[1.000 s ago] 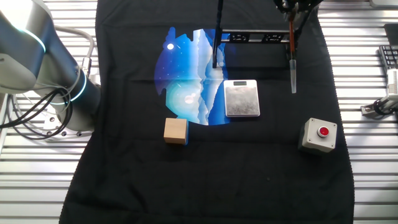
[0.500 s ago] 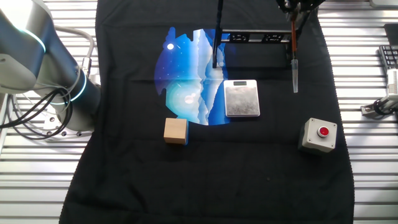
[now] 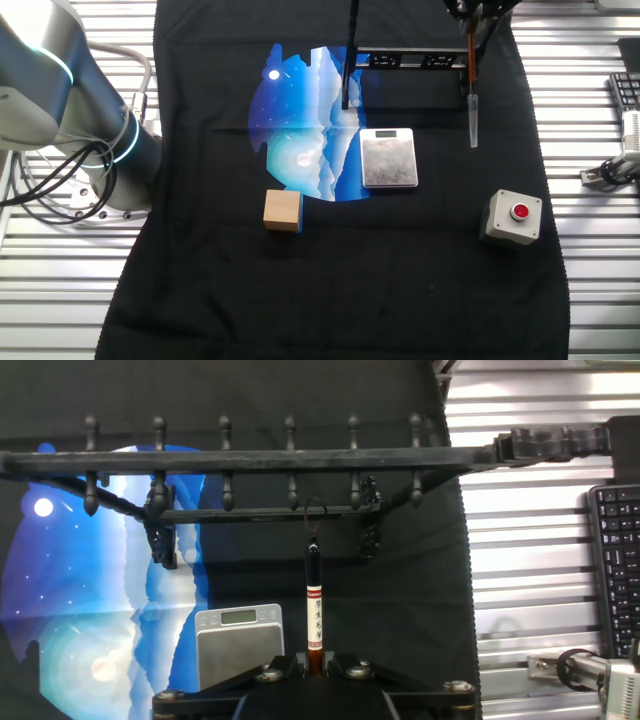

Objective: Place the brush on the pen rack

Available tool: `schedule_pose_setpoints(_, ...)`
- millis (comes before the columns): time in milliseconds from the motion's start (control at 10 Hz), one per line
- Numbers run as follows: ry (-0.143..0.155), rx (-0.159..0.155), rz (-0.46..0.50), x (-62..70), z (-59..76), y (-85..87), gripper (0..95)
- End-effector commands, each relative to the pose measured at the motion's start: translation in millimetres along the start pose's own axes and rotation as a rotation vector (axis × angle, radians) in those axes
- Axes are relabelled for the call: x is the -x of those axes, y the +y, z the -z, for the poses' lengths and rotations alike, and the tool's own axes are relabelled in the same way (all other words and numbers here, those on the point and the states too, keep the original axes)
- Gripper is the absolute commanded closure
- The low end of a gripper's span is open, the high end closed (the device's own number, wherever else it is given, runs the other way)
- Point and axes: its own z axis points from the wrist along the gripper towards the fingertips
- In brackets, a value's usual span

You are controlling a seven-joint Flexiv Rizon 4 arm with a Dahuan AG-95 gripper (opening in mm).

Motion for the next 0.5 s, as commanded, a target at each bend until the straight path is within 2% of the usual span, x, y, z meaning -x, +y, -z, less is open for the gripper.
schedule_pose_setpoints(100,-0.002,-0.002,-0.001,0.3,-0.2,0.0,95.0)
schedule_pose_setpoints(500,-0.004,-0.007,-0.012,3.1,-1.0,1.6,95.0)
